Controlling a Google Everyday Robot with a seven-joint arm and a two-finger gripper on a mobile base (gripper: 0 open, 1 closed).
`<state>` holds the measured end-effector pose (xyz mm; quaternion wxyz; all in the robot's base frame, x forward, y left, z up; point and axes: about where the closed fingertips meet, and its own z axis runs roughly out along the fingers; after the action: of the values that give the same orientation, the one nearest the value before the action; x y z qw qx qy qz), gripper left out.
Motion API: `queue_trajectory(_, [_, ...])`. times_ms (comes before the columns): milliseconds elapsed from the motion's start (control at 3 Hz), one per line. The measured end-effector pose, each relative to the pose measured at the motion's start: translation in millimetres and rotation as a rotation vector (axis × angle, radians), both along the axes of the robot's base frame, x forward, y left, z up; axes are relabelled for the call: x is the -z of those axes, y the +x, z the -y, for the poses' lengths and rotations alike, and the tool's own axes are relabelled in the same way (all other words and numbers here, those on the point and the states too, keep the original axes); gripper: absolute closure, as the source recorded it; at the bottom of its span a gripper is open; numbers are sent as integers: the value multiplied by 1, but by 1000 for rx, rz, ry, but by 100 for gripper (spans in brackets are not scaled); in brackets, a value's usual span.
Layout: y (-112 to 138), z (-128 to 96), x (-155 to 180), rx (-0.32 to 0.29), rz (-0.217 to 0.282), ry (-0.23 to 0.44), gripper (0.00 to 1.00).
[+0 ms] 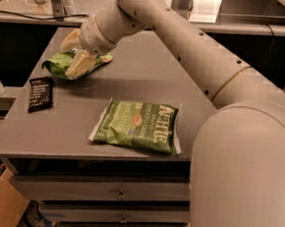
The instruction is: Move green rice chip bag near rxbar chocolate
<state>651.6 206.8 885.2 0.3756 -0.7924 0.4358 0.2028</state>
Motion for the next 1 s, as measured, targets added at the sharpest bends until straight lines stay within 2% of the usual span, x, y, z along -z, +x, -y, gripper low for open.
queue_trajectory(333, [0,3,-2,2,-2,-7,0])
queue_trajectory(667, [-3,7,-2,6,-8,-9,0])
queue_trajectory(1000, [13,33,3,94,-55,20,0])
